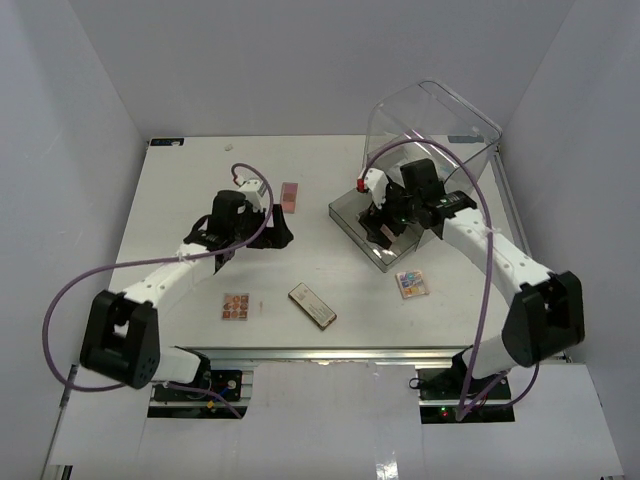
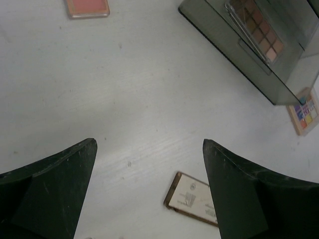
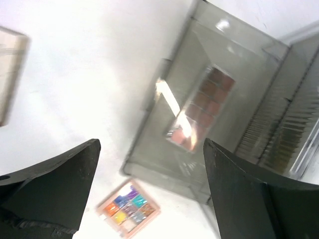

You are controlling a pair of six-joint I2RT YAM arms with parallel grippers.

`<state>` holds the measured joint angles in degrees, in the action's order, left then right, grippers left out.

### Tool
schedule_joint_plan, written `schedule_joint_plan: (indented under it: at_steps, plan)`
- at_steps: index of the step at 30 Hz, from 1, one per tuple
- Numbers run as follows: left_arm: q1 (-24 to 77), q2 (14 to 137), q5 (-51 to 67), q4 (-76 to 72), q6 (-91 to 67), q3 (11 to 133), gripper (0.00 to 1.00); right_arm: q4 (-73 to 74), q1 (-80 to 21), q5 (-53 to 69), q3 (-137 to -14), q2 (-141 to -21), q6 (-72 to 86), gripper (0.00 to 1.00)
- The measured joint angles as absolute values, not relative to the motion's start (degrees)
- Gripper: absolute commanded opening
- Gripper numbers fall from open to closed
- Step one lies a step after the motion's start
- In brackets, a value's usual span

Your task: Organize the makeup

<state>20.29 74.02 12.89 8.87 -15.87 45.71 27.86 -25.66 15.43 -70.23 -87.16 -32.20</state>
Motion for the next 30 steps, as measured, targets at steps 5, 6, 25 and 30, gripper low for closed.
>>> schedule_joint_plan:
  at_steps: [5,6,25,30]
  plan:
    - [19.99,89.10,12.04,10.54,-18.95,57.46,0.98,27.65,-25.01,29.43,-62.83,-73.18,-34.82,0.92]
    - [19.95,92.03,11.55,11.49,-19.38,60.17,0.98,26.95,-24.55,31.98,-60.84,-70.88,-35.23,0.92]
    - [20.74,129.76,-6.15,25.79,-15.17,102.45,0.84,25.04,-12.54,50.67,-48.84,-59.61,-38.13,0.93]
    - [21.68,131.66,-7.78,26.20,-13.62,104.40,0.71,25.04,-12.38,51.17,-48.84,-59.61,-38.13,0.93]
